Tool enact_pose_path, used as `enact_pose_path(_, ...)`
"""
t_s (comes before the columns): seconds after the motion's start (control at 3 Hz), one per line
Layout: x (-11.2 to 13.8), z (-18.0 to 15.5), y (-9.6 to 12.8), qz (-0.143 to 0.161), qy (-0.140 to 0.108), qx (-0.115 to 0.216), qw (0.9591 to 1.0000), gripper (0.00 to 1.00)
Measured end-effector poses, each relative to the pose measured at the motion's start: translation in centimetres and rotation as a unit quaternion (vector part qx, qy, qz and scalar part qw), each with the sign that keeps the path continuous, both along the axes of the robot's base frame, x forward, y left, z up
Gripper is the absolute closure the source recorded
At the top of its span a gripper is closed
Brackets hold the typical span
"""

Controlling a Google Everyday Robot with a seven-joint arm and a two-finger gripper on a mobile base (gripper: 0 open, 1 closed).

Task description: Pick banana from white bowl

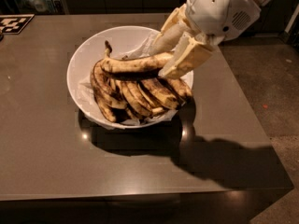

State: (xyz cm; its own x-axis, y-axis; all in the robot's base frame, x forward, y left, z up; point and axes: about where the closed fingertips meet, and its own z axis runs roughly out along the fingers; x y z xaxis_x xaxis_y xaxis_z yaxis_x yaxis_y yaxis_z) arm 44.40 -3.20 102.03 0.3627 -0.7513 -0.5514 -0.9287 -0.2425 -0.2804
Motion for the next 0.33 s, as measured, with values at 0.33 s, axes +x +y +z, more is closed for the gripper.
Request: enact_pose_path(0.33,-1.72,0.55,-1.31,-0.002,-0.031,0.004,0.9995,1.0)
